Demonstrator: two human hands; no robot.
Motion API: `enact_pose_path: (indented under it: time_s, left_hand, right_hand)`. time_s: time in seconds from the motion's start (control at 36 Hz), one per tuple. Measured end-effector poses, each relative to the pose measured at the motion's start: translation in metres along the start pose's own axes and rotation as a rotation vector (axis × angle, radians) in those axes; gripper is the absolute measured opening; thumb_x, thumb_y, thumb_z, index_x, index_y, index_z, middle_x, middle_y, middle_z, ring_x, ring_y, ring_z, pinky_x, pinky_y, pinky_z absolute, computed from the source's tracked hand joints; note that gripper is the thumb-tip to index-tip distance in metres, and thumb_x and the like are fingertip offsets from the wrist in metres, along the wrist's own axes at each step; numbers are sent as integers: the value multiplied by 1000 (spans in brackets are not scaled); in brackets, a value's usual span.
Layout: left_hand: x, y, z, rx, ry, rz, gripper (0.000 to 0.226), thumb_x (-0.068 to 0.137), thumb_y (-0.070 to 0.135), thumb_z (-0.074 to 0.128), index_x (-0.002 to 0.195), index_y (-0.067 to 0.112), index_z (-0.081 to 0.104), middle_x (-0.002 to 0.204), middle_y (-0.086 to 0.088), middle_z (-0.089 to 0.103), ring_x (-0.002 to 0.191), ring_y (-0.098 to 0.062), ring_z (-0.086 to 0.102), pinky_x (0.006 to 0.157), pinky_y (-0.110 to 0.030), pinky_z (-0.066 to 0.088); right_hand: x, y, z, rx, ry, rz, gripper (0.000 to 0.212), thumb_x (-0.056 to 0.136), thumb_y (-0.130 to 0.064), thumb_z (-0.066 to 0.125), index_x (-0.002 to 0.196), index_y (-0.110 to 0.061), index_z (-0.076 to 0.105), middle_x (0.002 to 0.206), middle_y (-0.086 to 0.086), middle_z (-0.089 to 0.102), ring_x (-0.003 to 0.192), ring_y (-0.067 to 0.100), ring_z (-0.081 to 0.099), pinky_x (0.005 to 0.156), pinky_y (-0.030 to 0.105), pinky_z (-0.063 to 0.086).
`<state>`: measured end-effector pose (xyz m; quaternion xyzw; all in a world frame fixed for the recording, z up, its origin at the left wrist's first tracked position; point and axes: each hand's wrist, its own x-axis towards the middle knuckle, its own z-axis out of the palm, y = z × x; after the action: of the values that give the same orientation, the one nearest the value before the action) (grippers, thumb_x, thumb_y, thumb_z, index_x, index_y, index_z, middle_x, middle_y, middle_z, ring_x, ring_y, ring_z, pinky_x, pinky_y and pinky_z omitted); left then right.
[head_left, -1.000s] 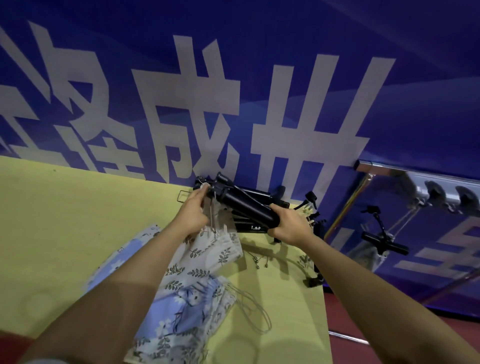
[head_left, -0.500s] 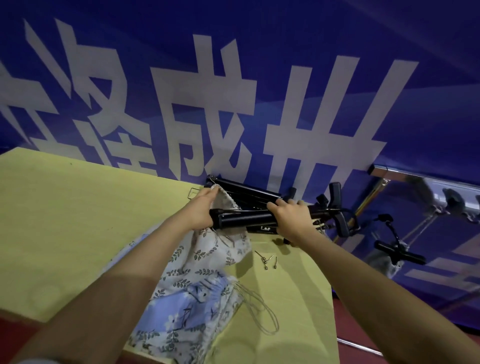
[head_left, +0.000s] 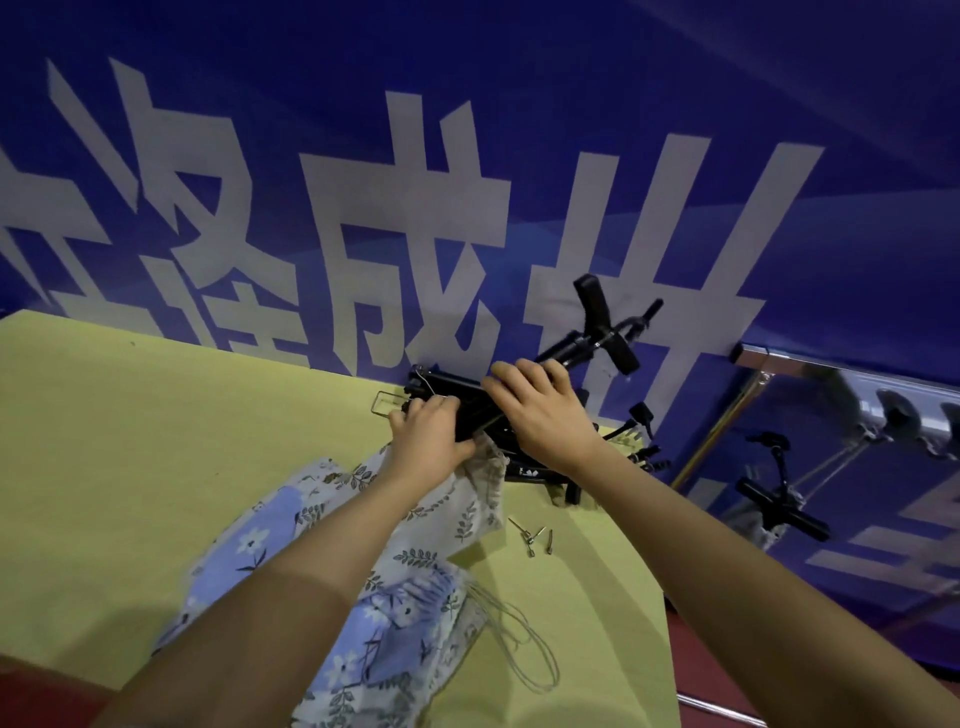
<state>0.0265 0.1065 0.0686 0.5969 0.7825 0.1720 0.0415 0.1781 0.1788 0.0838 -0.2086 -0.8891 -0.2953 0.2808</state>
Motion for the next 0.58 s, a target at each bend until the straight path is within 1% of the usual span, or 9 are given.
enact_pose_path:
  time_s: [0.08, 0.14, 0.19, 0.28, 0.39, 0.44, 0.5, 0.53, 0.58]
  left_hand:
    - [1, -9, 0, -129, 51, -60, 38, 81, 37, 64, 112, 17, 56, 110, -1, 58, 109, -24, 50, 88, -39, 32]
    - [2, -14, -2, -187, 85, -75, 35, 80, 41, 63, 104, 17, 58, 104, -1, 60, 103, -24, 52, 88, -39, 32]
    - [2, -18, -4, -234, 112, -96, 33, 78, 43, 63, 97, 16, 59, 97, -1, 61, 97, -24, 54, 88, -40, 33]
    - [-4, -20, -7, -323, 134, -120, 26, 76, 39, 63, 90, 18, 58, 88, 0, 63, 89, -23, 56, 84, -37, 31]
    - [-10, -20, -12, -434, 152, -135, 20, 76, 34, 64, 90, 20, 59, 85, 2, 65, 84, -21, 57, 89, -38, 32]
    - [-12, -22, -16, -470, 167, -146, 19, 76, 32, 65, 88, 21, 58, 86, 2, 65, 85, -20, 57, 91, -38, 33]
    - [-14, -25, -18, -504, 169, -156, 17, 75, 30, 66, 86, 23, 55, 86, 4, 63, 85, -20, 55, 92, -37, 32]
    - [-15, -26, -19, -517, 167, -163, 17, 75, 28, 66, 85, 23, 54, 85, 5, 61, 84, -19, 54, 92, -37, 32]
    - [-16, -28, -21, -538, 166, -172, 19, 75, 27, 67, 86, 23, 52, 84, 6, 59, 82, -18, 51, 93, -36, 32]
  right_hand:
    - [-14, -5, 4, 75, 37, 74, 30, 81, -22, 53, 110, -15, 52, 110, 3, 55, 94, 22, 44, 83, 34, 28]
    - [-23, -12, 5, 169, -22, 213, 24, 84, -25, 50, 106, -15, 49, 104, 3, 50, 88, 23, 43, 79, 34, 28]
    - [-29, -20, 6, 295, -197, 371, 22, 88, -26, 53, 106, -13, 52, 102, 5, 53, 91, 27, 48, 81, 34, 28]
    - [-29, -29, 12, 493, -515, 503, 43, 93, -38, 54, 128, -14, 47, 123, 4, 49, 113, 26, 43, 93, 35, 29]
    - [-17, -37, 22, 592, -686, 604, 56, 91, -44, 55, 138, -18, 40, 136, 5, 44, 125, 26, 37, 102, 38, 24]
    - [-15, -41, 26, 633, -724, 627, 42, 90, -41, 57, 126, -20, 52, 126, 4, 51, 120, 25, 43, 98, 39, 25]
    - [-14, -45, 26, 664, -683, 621, 16, 90, -30, 56, 96, -17, 62, 105, 3, 57, 106, 24, 52, 86, 37, 26]
    - [-14, -47, 28, 690, -660, 631, 15, 90, -25, 55, 88, -13, 63, 99, 4, 58, 100, 24, 54, 82, 37, 25]
    - [-14, -49, 30, 781, -631, 708, 17, 89, -23, 55, 88, -10, 66, 97, 5, 63, 95, 23, 57, 85, 38, 32]
